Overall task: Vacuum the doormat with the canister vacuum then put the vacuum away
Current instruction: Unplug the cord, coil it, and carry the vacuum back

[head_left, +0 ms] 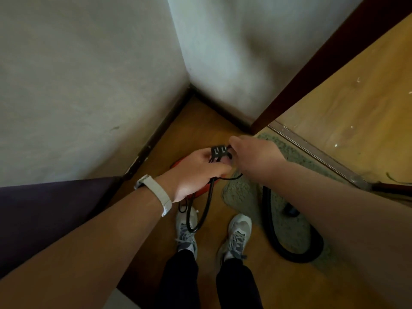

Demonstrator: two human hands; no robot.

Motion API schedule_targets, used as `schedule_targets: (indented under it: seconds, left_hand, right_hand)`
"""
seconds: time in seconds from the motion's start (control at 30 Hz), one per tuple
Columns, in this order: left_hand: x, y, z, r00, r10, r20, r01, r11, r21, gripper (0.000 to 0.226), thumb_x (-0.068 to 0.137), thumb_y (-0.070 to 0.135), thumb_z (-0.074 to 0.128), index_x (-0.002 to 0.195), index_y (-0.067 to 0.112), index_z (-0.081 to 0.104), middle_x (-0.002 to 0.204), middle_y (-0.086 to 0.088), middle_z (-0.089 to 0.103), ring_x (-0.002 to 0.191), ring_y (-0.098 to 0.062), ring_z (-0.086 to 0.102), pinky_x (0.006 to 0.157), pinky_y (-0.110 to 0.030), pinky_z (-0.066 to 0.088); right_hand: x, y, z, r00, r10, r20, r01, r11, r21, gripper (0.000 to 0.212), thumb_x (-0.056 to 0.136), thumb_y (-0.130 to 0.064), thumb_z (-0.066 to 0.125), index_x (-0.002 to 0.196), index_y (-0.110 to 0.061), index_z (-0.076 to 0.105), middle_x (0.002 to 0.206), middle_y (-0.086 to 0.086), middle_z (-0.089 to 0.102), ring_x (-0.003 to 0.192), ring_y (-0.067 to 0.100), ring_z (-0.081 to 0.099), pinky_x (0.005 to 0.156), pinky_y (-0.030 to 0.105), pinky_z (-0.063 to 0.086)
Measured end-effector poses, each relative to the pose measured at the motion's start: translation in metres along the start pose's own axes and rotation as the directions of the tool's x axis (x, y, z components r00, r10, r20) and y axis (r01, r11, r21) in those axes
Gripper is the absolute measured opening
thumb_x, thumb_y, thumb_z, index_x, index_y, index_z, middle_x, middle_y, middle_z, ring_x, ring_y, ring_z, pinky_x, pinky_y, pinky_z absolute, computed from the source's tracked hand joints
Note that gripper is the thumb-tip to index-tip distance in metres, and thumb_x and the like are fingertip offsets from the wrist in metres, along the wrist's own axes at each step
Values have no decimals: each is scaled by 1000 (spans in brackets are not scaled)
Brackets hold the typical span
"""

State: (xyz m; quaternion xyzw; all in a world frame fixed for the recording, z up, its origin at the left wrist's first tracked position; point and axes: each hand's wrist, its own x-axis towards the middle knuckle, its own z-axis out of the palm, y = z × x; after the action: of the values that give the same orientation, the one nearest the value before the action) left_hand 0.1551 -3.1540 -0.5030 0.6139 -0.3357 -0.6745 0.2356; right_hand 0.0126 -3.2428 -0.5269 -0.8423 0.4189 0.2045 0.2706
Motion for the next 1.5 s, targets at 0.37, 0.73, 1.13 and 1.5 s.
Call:
schedule_targets:
  seconds: [0.37,0.73,1.13,1.5]
  left_hand:
    - [-3,7,-59,929,165,-332,-330,777,-536,31,101,22,44,76,17,61,77,0,59,70,-12,51,68,-26,39]
    - [34,-10,-33,789,-135,-599,-41,962,-271,34,97,47,55,117,19,62,99,5,67,85,-6,62,74,-24,42]
    - [55,-12,-29,890,-260,-375,-6,815,-580,15,96,9,58,110,13,59,69,0,56,54,-10,53,55,-23,47]
    - [37,-34,-99,902,-223,-370,257,965,46,22,96,33,63,95,12,57,63,2,47,54,-14,42,54,-28,36]
  right_hand:
    - [6,25,26,948,305,-94,-227,851,474,32,104,-27,43,76,-15,52,92,4,46,72,21,52,60,32,40]
    - [11,-36,47,979,204,25,-172,748,641,33,106,-32,40,93,-6,56,78,7,60,67,21,58,56,33,41]
    - [4,-43,58,973,-205,102,136,877,461,20,106,-30,42,103,-13,53,79,1,56,63,16,49,62,36,38]
    - [4,1,88,987,-120,109,89,962,256,20,103,-28,47,105,-16,63,100,0,56,97,21,49,84,41,47]
